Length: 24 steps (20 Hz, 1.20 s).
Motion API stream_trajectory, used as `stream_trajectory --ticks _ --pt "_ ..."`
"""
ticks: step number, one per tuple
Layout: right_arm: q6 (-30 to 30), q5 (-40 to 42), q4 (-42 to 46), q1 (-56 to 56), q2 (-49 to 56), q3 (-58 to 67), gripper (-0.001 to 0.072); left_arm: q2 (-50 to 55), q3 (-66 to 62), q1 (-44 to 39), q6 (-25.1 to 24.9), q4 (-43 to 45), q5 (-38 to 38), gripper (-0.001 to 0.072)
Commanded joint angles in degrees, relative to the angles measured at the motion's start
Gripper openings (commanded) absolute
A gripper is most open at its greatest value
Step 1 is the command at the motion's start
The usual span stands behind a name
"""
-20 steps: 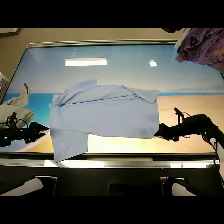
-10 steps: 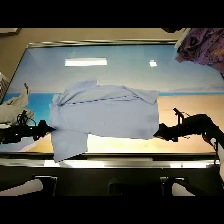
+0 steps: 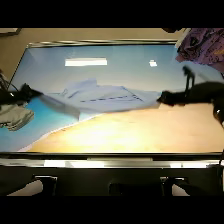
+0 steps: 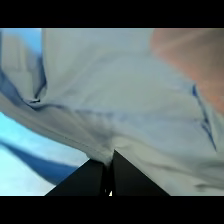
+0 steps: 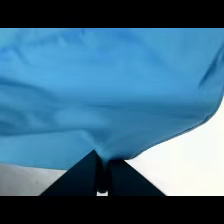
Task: Fold the clothes and pants, and hang the long-sleeved shirts on hangers.
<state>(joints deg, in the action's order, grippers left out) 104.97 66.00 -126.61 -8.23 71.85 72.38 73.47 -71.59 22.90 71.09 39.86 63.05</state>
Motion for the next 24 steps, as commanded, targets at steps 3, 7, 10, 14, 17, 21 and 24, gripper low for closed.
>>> stream_trajectory --ticks 3,7,10,14,17,21,24 --pt "-9.1 0.8 8.8 1.6 -1.9 36.3 0.0035 -5.8 -34.4 -2.0 15.0 15.3 0.7 0.0014" --pt "-11.4 2.3 14.9 1.6 -11.3 47.6 0.0035 -15.9 -43.7 -2.0 21.4 26.3 2.1 0.0014" --pt "-14.5 3.1 19.2 1.6 -19.9 47.6 0.0035 -23.9 -43.6 -2.0 24.9 33.0 6.5 0.0014" --pt "-18.4 4.7 22.0 1.6 -23.0 47.6 0.0035 -28.9 -43.5 -2.0 25.7 36.7 9.4 0.0014" --pt "-21.7 7.4 22.3 1.6 -18.5 47.6 0.0035 -26.6 -41.2 -2.0 24.2 34.7 12.2 0.0014" --pt "-22.9 18.3 22.1 1.6 -4.5 46.6 0.0036 -17.8 -31.4 -2.1 19.3 26.5 18.2 0.0014" --pt "-21.6 19.7 22.1 1.6 7.3 42.0 0.0036 -7.7 -22.0 -5.1 15.5 26.0 14.8 0.0015"
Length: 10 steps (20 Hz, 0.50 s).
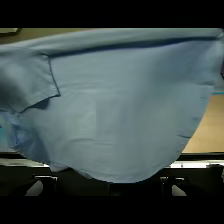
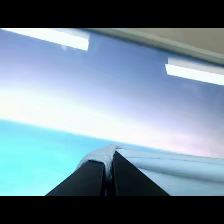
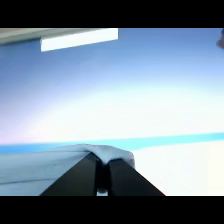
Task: Fold the clothes and pants, and hang the long-sleeved shirts on hangers.
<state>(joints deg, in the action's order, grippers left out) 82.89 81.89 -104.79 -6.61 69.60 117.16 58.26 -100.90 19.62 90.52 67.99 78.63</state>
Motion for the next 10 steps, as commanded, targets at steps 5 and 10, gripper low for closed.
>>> stream_trajectory --ticks 5,10 --pt "1.9 0.3 0.4 0.0 29.8 -3.8 0.0036 30.5 11.1 -8.2 -5.3 -1.8 -14.1 0.0015" --pt "2.0 -9.8 0.5 0.0 40.5 -3.8 0.0036 45.4 4.6 -11.4 -6.0 -1.9 -25.2 0.0015"
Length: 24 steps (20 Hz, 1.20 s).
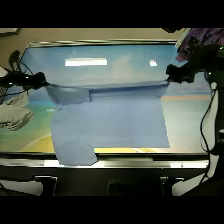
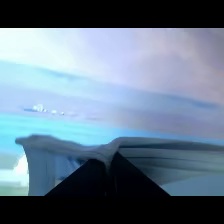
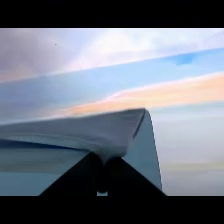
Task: Fold the clothes and pants, and hang the long-sleeved shirts on hangers.
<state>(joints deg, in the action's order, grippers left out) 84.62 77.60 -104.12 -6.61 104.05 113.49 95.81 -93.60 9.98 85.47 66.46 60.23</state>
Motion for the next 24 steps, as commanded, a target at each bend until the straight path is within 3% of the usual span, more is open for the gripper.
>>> stream_trajectory --ticks 1,4,8,11,14,22,23,24 --pt "0.3 -6.9 -0.2 0.0 6.7 -0.1 0.0036 8.8 -4.0 -2.0 -2.0 -0.4 -7.7 0.0015" --pt "1.1 -6.3 -0.2 0.0 6.9 -0.1 0.0036 9.0 -5.5 -2.0 -3.0 -0.4 -6.0 0.0016" --pt "1.1 3.8 -0.1 0.0 6.9 -0.1 0.0036 8.8 -5.5 -1.1 -3.0 0.0 6.0 0.0015" --pt "1.1 11.1 1.2 0.0 7.0 -0.2 0.0036 8.7 -5.4 -0.9 0.3 4.0 15.1 0.0015" --pt "1.1 11.6 2.7 0.0 6.8 -2.7 0.0036 8.7 -5.4 -1.4 2.6 9.2 21.4 0.0015" --pt "1.1 12.3 2.8 0.0 6.9 -11.8 0.0038 9.1 -1.1 -1.6 2.6 9.3 22.3 0.0017" --pt "1.1 12.3 2.8 0.0 6.9 -12.7 0.0050 9.4 -1.1 -1.6 2.6 9.2 22.3 0.0026" --pt "1.1 12.3 2.7 0.0 6.9 -13.4 0.0144 9.6 -1.1 -1.6 2.7 9.2 22.3 0.0101"
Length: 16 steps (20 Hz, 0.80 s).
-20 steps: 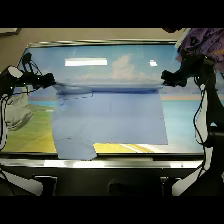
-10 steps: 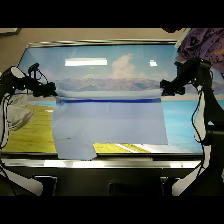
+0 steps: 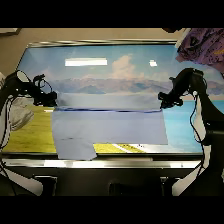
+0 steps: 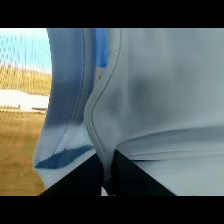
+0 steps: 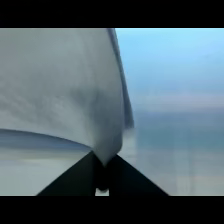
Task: Fold the clothes and pants, and hang the long-sleeved shirts on hangers.
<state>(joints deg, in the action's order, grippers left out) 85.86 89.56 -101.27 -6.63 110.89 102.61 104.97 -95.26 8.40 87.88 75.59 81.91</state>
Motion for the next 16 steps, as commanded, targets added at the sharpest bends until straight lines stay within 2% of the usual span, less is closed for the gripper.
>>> stream_trajectory --ticks 1,2,3,6,8,10,12,14,16 --pt "-0.1 0.5 -0.1 0.0 0.0 -2.6 0.0250 0.5 0.5 0.0 1.2 0.1 0.4 0.0302" --pt "-0.1 0.6 -0.1 -0.1 -0.4 -2.6 0.0357 0.3 0.2 0.3 1.3 0.1 0.5 0.0519" --pt "0.6 1.0 -0.3 -0.7 -1.4 -2.6 0.0433 -0.2 -0.4 0.7 1.3 0.2 1.2 0.0609" --pt "3.1 1.0 -3.9 -6.0 -7.9 -3.0 0.0435 -5.6 0.0 4.5 0.9 0.2 2.3 0.0608" --pt "5.6 -1.4 -8.8 -12.5 -13.7 -6.5 0.0432 -12.3 5.6 8.7 0.9 0.1 1.8 0.0606" --pt "7.4 -3.6 -12.4 -18.5 -19.2 -13.9 0.0432 -20.6 17.2 12.8 0.9 -1.3 -0.4 0.0606" --pt "8.3 -5.8 -14.1 -22.0 -23.9 -22.4 0.0431 -30.8 33.0 16.9 0.5 -6.4 -3.9 0.0607" --pt "9.0 -7.4 -13.9 -22.6 -27.3 -29.6 0.0412 -39.8 47.2 19.4 -2.1 -10.6 -5.5 0.0606" --pt "9.2 -8.5 -14.0 -22.1 -29.3 -34.5 0.0413 -47.0 58.5 20.2 -2.7 -11.3 -6.2 0.0606"
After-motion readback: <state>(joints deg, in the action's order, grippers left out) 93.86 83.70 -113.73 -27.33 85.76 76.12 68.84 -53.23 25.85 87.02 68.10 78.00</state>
